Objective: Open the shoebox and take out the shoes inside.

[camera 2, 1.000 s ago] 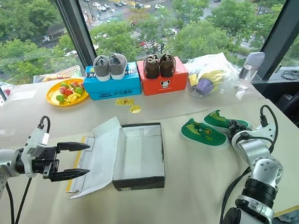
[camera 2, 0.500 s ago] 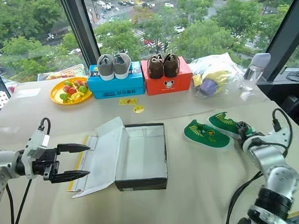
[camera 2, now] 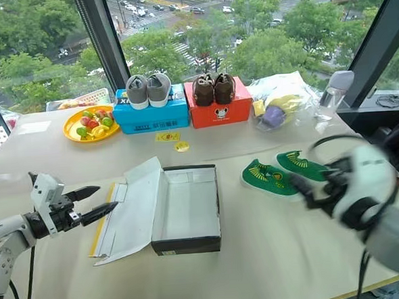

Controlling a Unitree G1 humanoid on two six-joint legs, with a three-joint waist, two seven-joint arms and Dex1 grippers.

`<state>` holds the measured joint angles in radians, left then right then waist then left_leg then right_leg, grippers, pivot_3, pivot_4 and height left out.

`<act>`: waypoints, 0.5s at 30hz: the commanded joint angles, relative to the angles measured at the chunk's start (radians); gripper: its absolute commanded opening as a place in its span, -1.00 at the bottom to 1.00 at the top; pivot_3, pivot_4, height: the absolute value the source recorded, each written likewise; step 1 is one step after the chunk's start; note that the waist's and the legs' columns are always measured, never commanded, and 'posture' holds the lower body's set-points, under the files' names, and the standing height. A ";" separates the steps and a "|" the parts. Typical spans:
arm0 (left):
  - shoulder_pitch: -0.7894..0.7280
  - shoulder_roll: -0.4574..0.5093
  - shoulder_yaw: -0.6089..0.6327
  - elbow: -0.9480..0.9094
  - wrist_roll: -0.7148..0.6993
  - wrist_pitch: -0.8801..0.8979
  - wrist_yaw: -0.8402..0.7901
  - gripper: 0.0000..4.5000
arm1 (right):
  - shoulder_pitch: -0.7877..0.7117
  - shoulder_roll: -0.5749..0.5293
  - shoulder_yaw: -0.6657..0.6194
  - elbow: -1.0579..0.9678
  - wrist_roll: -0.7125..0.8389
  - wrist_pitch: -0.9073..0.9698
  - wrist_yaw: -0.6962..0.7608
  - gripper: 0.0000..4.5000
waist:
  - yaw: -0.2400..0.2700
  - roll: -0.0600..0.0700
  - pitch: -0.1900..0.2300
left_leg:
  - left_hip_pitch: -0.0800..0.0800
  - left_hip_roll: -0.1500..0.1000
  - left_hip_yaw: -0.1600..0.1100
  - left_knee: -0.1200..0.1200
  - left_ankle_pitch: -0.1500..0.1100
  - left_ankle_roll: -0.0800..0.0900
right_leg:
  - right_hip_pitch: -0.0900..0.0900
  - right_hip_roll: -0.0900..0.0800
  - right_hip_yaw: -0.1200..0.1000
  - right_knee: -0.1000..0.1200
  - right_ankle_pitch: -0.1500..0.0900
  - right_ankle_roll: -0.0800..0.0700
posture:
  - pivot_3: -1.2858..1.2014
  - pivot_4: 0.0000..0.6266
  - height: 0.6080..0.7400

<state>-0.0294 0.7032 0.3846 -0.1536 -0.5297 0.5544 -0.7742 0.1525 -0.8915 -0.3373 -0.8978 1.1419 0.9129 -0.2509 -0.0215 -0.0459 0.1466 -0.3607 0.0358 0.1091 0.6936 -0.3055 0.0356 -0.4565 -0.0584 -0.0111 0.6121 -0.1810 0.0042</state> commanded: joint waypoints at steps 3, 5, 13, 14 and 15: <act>0.075 -0.131 0.090 -0.062 0.055 -0.041 0.241 1.00 | 0.071 0.114 0.252 0.004 -0.491 -0.137 -0.108 0.99 | 0.011 0.000 0.000 | -0.004 -0.003 0.002 0.002 -0.002 0.003 | -0.002 -0.004 0.003 0.000 0.000 0.000 | 0.03 -0.52 0.86; 0.122 -0.218 0.117 -0.071 0.076 -0.080 0.335 1.00 | 0.136 0.239 0.250 0.020 -0.603 -0.203 -0.187 0.99 | 0.017 0.000 0.000 | -0.006 -0.004 0.002 0.004 -0.001 0.001 | -0.003 -0.004 0.001 -0.001 0.001 -0.001 | 0.03 -0.52 0.86; 0.188 -0.336 0.059 -0.116 0.154 -0.224 0.409 1.00 | 0.237 0.456 0.313 0.102 -0.892 -0.332 -0.196 0.99 | 0.030 0.000 -0.001 | -0.006 -0.004 0.003 0.006 -0.005 0.005 | -0.002 -0.004 0.001 -0.001 0.000 -0.010 | 0.03 -0.52 0.86; 0.186 -0.340 0.055 -0.112 0.155 -0.231 0.410 1.00 | 0.237 0.467 0.319 0.111 -0.916 -0.337 -0.185 0.99 | 0.030 0.000 -0.001 | -0.006 -0.004 0.003 0.006 -0.005 0.005 | -0.002 -0.003 0.002 -0.001 -0.002 -0.009 | 0.03 -0.52 0.86; 0.182 -0.339 0.051 -0.105 0.159 -0.239 0.409 1.00 | 0.234 0.471 0.329 0.120 -0.938 -0.341 -0.169 0.99 | 0.030 0.000 -0.001 | -0.006 -0.003 0.003 0.006 -0.004 0.004 | -0.002 -0.003 0.002 -0.001 -0.002 -0.009 | 0.03 -0.52 0.86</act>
<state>0.1586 0.3615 0.4343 -0.2307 -0.3802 0.3541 -0.3671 0.3907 -0.4270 -0.0109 -0.7715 0.2601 0.6093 -0.4424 0.0081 -0.0456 0.1453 -0.3660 0.0327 0.1118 0.6998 -0.3096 0.0399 -0.4582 -0.0612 -0.0095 0.6117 -0.1827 -0.0047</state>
